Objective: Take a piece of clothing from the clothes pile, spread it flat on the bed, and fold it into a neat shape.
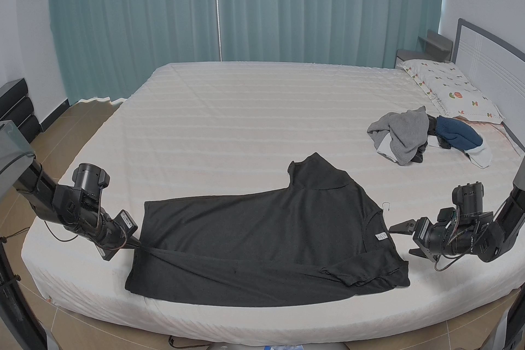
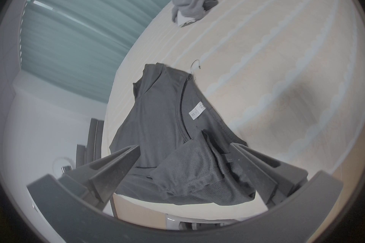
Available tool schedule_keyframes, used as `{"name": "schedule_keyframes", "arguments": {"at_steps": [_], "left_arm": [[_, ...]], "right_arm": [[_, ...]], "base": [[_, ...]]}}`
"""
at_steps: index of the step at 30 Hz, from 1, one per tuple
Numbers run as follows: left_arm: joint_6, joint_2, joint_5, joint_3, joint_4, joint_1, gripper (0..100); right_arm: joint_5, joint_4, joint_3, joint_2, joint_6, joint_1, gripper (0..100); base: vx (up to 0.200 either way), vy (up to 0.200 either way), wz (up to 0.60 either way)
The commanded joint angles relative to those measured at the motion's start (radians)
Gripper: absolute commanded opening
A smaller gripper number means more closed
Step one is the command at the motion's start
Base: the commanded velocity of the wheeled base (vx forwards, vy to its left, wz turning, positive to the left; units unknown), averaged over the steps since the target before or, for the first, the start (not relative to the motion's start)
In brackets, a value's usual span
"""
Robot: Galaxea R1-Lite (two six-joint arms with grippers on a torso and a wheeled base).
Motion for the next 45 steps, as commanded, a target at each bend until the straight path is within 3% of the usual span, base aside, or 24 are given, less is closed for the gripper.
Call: {"name": "schedule_keyframes", "arguments": {"at_steps": [1,10,22,23,35,45], "left_arm": [[0.0,-0.004,-0.005,0.002,0.002,0.001,0],[-0.002,0.003,-0.008,0.002,0.002,-0.001,0],[-0.002,0.004,-0.009,0.002,0.001,-0.004,0],[-0.002,0.004,-0.009,0.002,0.001,-0.004,0],[-0.002,0.001,-0.009,0.002,0.002,-0.004,0],[0.014,-0.017,-0.008,0.006,0.009,-0.001,0]], "right_arm": [[0.056,-0.004,-0.023,0.069,-0.074,-0.009,100],[0.093,0.003,-0.11,0.172,-0.137,0.012,100],[0.156,-0.009,-0.158,0.262,-0.151,0.019,100],[0.158,-0.009,-0.166,0.264,-0.151,0.019,0],[0.15,-0.007,-0.159,0.246,-0.156,0.008,0],[0.162,-0.009,-0.049,0.046,-0.142,-0.035,0]], "base": [[0.0,0.0,0.0],[0.0,0.0,0.0],[0.0,0.0,0.0],[0.0,0.0,0.0],[0.0,0.0,0.0],[0.0,0.0,0.0]]}}
